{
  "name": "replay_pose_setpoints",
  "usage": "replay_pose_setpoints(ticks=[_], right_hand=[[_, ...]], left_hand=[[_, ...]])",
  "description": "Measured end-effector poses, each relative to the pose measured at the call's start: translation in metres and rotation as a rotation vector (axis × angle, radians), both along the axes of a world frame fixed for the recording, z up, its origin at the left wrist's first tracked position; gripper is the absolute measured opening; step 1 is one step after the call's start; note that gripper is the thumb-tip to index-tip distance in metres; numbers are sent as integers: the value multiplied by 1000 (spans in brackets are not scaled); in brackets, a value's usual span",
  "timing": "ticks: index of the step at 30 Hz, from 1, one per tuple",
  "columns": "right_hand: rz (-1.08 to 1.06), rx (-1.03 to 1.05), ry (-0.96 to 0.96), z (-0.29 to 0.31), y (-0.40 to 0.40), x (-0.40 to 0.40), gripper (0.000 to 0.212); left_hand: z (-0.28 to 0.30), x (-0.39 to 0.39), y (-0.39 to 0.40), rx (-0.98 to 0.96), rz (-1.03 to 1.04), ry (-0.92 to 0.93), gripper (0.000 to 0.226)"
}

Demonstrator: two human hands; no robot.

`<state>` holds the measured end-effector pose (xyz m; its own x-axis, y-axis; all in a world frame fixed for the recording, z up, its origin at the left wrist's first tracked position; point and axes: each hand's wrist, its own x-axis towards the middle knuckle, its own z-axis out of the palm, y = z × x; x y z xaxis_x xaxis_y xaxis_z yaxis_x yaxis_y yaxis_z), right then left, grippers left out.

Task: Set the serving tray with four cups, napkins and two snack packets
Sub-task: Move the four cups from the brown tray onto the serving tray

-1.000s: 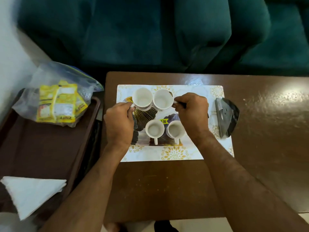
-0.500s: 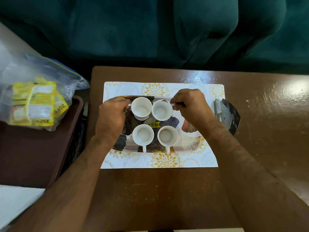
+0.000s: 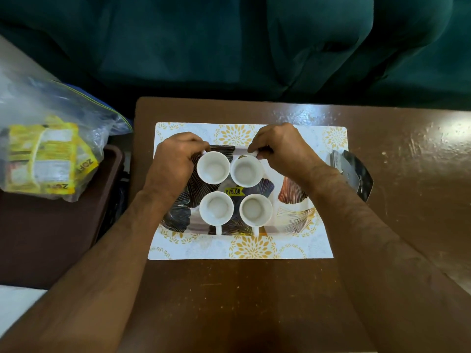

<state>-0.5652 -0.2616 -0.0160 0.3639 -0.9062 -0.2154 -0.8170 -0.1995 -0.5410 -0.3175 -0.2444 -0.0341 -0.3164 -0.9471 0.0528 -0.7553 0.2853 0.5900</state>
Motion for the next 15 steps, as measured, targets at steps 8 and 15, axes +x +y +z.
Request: replay_pose_setpoints(ticks=[8, 15], right_hand=[[37, -50, -44, -6, 0, 7, 33], [65, -75, -50, -9, -1, 11, 37]], left_hand=[[-3, -7, -7, 13, -32, 62, 43], [-6, -15, -7, 11, -46, 87, 37]])
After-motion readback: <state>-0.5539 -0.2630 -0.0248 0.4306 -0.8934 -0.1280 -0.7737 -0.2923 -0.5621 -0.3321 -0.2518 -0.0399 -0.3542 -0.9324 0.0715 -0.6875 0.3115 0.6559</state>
